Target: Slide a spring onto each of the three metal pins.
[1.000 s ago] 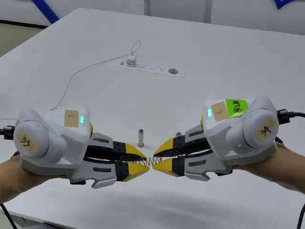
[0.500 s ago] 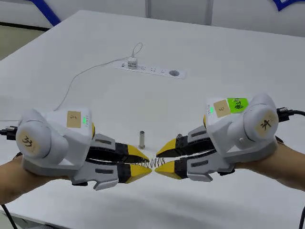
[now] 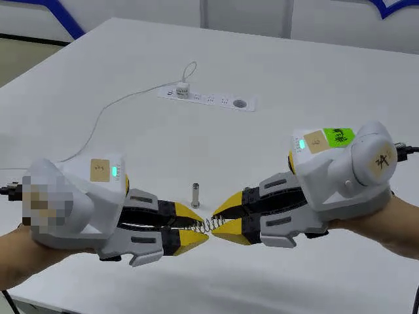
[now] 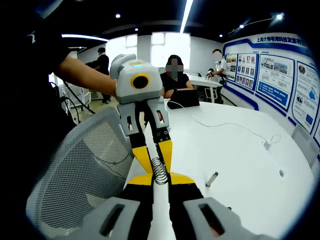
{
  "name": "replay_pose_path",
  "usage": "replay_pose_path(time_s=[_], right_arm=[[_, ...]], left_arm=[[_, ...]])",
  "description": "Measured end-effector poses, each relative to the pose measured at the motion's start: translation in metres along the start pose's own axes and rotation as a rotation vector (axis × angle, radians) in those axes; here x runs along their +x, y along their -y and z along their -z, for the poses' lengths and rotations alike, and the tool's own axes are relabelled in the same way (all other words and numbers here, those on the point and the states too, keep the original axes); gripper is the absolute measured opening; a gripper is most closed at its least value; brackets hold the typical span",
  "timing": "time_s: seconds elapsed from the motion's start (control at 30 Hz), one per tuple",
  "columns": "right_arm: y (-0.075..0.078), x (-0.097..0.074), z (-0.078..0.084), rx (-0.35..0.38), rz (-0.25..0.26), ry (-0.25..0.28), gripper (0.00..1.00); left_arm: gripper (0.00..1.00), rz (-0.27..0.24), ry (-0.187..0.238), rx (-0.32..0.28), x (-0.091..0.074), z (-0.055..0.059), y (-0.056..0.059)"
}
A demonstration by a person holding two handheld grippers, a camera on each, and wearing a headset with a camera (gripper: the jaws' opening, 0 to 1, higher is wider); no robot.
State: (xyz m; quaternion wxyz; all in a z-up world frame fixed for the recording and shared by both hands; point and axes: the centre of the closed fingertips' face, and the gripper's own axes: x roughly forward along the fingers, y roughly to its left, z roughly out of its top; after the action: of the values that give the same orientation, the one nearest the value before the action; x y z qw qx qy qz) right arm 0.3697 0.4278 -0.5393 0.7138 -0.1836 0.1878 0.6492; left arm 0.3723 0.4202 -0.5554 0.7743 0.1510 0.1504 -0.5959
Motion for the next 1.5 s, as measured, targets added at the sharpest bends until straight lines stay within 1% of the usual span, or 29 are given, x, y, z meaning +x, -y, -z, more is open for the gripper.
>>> replay_pose_path(time_s=[0.13,0.2,0.23,0.27,0.3,0.33,0.37,0.4,0.43,0.53,0.73,0.8,0.83,0.87,0.9,0.93,0.97,1.03,1.13,1.3,1.33,1.5], right_arm=[[-0.002,0.000,-0.004,0.022,-0.006,0.023,0.11],[-0.003,0.000,-0.007,0.027,-0.007,0.032,0.11],[-0.004,0.000,-0.012,0.044,-0.012,0.057,0.11],[-0.006,-0.001,-0.019,0.069,-0.025,0.099,0.11],[-0.006,-0.002,-0.025,0.089,-0.032,0.128,0.11],[-0.008,-0.004,-0.034,0.118,-0.052,0.173,0.11],[-0.010,-0.005,-0.040,0.134,-0.065,0.204,0.11],[-0.007,-0.004,-0.038,0.106,-0.047,0.184,0.11],[-0.007,-0.003,-0.039,0.103,-0.044,0.178,0.11],[-0.006,0.000,-0.035,0.085,-0.039,0.145,0.11],[-0.008,0.002,-0.030,0.080,-0.037,0.115,0.11],[-0.008,0.003,-0.030,0.089,-0.033,0.120,0.11],[-0.007,0.004,-0.031,0.101,-0.033,0.121,0.11],[-0.008,0.005,-0.029,0.105,-0.034,0.115,0.12],[-0.007,0.007,-0.023,0.098,-0.028,0.086,0.12],[-0.008,0.005,-0.019,0.106,-0.023,0.070,0.12],[-0.007,0.007,-0.023,0.098,-0.014,0.094,0.11],[-0.008,0.008,-0.024,0.113,-0.017,0.103,0.11],[-0.007,0.010,-0.023,0.123,-0.019,0.099,0.12],[-0.005,0.009,-0.028,0.158,-0.027,0.138,0.11],[-0.006,0.011,-0.027,0.153,-0.031,0.129,0.11],[-0.004,0.012,-0.029,0.161,-0.033,0.133,0.11]], left_arm=[[0.10,0.006,-0.002,0.004,0.000,0.000,0.001],[0.10,0.003,0.000,-0.016,0.000,0.000,0.003],[0.10,0.002,0.004,-0.038,0.000,-0.002,0.004],[0.10,0.003,0.010,-0.036,0.000,-0.003,0.005],[0.10,0.006,0.024,-0.039,0.000,-0.006,0.007],[0.10,0.006,0.032,-0.045,0.001,-0.008,0.009],[0.10,0.006,0.040,-0.040,0.001,-0.011,0.010],[0.10,0.004,0.043,-0.041,0.002,-0.014,0.010],[0.10,-0.004,0.043,-0.031,0.003,-0.014,0.008],[0.10,-0.008,0.028,-0.029,0.003,-0.010,0.006],[0.10,-0.011,0.017,-0.026,0.001,-0.004,0.007],[0.10,-0.012,0.021,-0.030,0.000,-0.004,0.007],[0.10,-0.016,0.033,-0.033,0.000,-0.007,0.006],[0.10,-0.014,0.057,-0.041,0.000,-0.011,0.006],[0.10,-0.012,0.086,-0.049,-0.001,-0.018,0.006],[0.10,-0.021,0.041,-0.031,-0.001,-0.011,0.003],[0.10,-0.018,0.063,-0.026,0.000,-0.014,0.004],[0.10,-0.010,0.070,-0.039,-0.001,-0.014,0.003],[0.10,-0.011,0.053,-0.032,0.000,-0.009,0.003],[0.10,-0.012,0.032,-0.034,0.000,-0.001,0.004],[0.10,-0.014,0.041,-0.044,-0.001,-0.002,0.004],[0.10,-0.011,0.039,-0.047,0.000,-0.002,0.005]])
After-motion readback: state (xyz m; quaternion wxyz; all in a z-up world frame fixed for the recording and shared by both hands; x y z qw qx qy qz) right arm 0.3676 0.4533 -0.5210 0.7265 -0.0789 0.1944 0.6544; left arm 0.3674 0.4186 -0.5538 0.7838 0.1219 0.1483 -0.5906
